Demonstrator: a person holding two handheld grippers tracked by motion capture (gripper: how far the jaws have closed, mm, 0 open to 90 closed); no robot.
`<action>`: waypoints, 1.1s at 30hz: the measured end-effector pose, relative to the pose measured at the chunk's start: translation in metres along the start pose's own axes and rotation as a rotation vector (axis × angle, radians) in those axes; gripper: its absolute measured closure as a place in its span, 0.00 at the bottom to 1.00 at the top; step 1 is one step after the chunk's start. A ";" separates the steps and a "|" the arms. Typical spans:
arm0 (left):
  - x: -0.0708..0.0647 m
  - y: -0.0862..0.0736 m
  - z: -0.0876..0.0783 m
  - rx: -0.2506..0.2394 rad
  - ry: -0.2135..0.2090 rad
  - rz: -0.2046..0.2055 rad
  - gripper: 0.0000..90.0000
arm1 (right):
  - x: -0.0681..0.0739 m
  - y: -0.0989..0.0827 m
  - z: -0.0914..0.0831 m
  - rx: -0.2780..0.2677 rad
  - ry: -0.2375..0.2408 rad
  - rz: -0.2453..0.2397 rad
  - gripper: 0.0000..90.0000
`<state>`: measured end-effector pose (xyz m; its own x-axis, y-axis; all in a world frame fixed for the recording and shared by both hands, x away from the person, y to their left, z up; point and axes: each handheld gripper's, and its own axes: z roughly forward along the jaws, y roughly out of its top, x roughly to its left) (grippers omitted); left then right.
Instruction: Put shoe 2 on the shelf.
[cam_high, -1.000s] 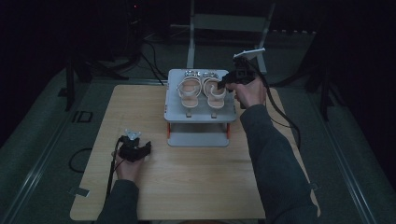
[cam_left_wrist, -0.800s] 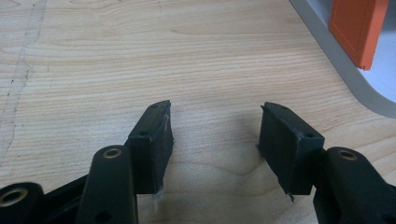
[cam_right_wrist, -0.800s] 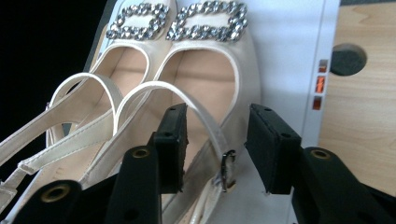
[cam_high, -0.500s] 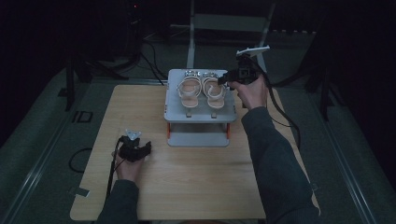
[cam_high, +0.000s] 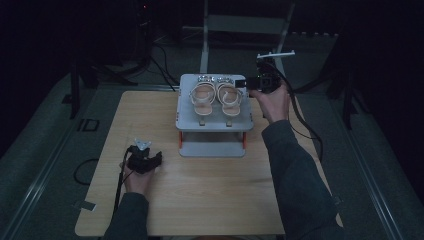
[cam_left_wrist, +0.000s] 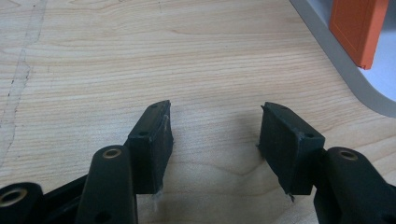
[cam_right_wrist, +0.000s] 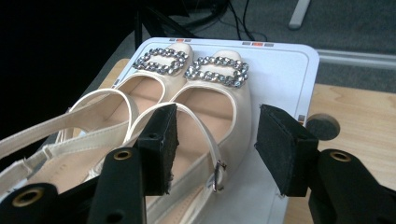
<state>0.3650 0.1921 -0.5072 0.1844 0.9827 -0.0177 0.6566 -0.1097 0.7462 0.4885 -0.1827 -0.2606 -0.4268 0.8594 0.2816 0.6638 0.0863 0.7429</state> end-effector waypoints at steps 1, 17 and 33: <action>0.000 0.000 0.000 0.000 0.000 0.000 0.49 | -0.001 -0.002 -0.001 -0.013 -0.001 -0.015 0.53; -0.001 0.000 0.000 -0.001 0.006 -0.001 0.49 | -0.013 -0.032 -0.017 -0.129 -0.025 -0.139 0.50; -0.001 0.000 0.000 -0.003 0.009 -0.003 0.49 | -0.033 -0.079 -0.029 -0.160 -0.076 -0.165 0.50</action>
<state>0.3647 0.1906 -0.5075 0.1758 0.9843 -0.0139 0.6551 -0.1064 0.7480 0.4325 -0.2319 -0.3111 -0.4703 0.8760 0.1067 0.4809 0.1531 0.8633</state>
